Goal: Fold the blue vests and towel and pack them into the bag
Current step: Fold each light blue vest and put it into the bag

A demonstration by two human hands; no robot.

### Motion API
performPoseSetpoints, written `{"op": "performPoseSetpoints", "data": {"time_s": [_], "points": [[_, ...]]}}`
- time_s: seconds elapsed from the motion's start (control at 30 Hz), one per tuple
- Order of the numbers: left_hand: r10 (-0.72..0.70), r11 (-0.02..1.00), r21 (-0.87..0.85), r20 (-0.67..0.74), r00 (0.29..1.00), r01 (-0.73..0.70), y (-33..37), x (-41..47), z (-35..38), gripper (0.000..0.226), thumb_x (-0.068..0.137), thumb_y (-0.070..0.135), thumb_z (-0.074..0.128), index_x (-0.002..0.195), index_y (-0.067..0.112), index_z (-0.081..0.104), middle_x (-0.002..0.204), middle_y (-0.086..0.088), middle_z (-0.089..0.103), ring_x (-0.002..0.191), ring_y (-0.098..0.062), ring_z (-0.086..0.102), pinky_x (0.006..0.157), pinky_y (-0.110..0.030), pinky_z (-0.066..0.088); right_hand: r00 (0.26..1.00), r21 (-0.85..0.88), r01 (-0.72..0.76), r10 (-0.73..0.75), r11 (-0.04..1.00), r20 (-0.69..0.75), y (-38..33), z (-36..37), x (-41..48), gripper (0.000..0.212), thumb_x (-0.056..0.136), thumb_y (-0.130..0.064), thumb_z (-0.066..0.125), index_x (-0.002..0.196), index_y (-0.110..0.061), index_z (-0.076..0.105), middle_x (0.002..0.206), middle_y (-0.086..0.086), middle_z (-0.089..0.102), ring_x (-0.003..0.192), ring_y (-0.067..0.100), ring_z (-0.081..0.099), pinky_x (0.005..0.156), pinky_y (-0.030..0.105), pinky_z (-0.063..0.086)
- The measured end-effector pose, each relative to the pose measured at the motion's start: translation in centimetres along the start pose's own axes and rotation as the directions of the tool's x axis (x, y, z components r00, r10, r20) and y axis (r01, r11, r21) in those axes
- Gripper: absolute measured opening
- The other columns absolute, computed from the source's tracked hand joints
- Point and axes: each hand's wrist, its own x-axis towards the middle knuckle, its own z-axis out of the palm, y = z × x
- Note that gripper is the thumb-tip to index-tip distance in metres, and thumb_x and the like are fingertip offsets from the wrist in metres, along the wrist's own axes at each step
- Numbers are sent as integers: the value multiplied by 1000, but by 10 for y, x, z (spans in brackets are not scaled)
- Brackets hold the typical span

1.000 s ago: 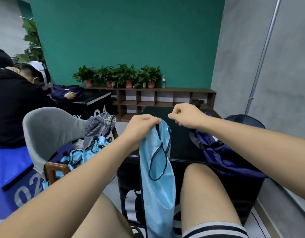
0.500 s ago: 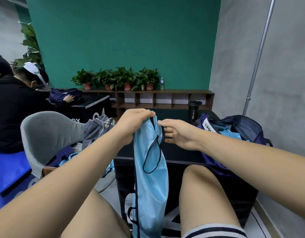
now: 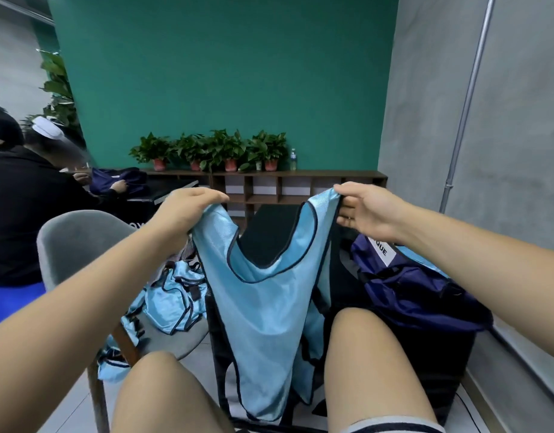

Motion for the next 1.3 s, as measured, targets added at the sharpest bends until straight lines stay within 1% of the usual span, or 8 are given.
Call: {"op": "performPoseSetpoints", "data": {"time_s": [0.33,0.43,0.53,0.67,0.83,0.93,1.1,1.3], "points": [[-6,999,-45,-110,994,1,-7,22,-65,13,94,25,76,100,24,87,111,5,81,118,-20,69,107,-46,53,987,-21,31,-34,999,-160,-36,-43,-8,7,101,-25,61,96,-21,63,90,1,71,78,16,64,73,30,46],[-14,995,-101,-116,993,2,-2,23,-74,15,99,24,72,107,20,84,116,6,80,109,-18,67,91,-36,53,989,-34,-6,1,999,-151,-46,-48,-13,10,99,-25,62,93,-18,62,87,2,70,72,17,65,70,30,50],[11,990,-138,-122,992,-28,1,25,-78,19,103,23,69,115,15,81,120,-2,77,88,-11,63,77,-24,51,991,-155,-130,131,979,-3,-51,-47,-22,20,103,-30,64,88,-18,65,79,0,71,70,16,69,71,30,57],[49,993,-105,-109,993,-60,2,23,-83,21,101,20,71,119,12,80,118,-7,79,89,-12,70,71,-21,54,968,-295,-191,229,936,102,-51,-51,-24,13,98,-23,69,101,-11,71,101,7,75,81,16,73,70,28,62],[25,994,-106,-26,999,-28,8,22,-90,25,99,11,73,123,17,78,122,-13,77,94,-19,71,72,-25,61,957,-383,-192,260,903,132,-51,-54,-23,35,99,-16,69,130,2,70,114,10,74,86,12,71,67,21,59],[-3,996,-90,38,999,6,14,19,-89,30,100,7,71,125,21,77,120,-12,78,93,-19,74,72,-24,63,938,-453,-173,286,874,195,-49,-56,-23,38,98,-5,66,135,0,68,132,17,70,105,21,66,82,25,60],[13,1000,4,91,996,-14,22,20,-89,30,102,4,66,123,21,79,122,-6,78,97,-17,73,73,-21,61,961,-339,-190,245,921,129,-44,-62,-15,49,97,10,53,139,-11,68,129,13,72,108,23,61,87,33,47],[122,982,132,87,989,-132,29,26,-95,21,89,18,84,110,23,83,119,-17,76,95,-23,60,86,-39,46,994,-189,-99,108,977,35,-44,-56,-15,32,94,0,52,110,-13,76,112,5,74,90,16,69,88,28,50]]}}
